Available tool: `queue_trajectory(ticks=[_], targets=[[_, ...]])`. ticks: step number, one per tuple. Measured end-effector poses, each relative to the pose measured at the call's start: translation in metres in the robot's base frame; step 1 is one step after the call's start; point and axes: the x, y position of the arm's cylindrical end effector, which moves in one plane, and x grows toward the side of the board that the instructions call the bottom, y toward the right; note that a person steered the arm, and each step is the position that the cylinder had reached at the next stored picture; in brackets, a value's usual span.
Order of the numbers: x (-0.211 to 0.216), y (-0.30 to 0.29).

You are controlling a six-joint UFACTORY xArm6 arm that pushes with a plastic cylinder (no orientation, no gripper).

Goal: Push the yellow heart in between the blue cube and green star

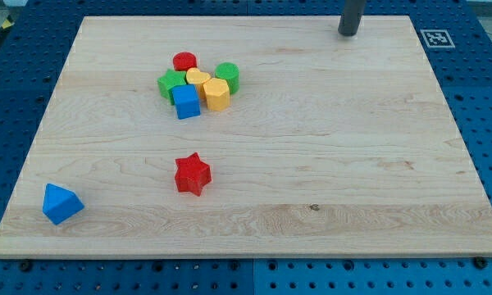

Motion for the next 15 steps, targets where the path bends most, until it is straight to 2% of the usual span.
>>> queue_trajectory(ticks=[1, 5, 6, 9, 13, 15], targets=[[0.029, -0.020], [0.032, -0.127], [0.046, -0.146], [0.053, -0.186], [0.131, -0.247], [0.144, -0.264]])
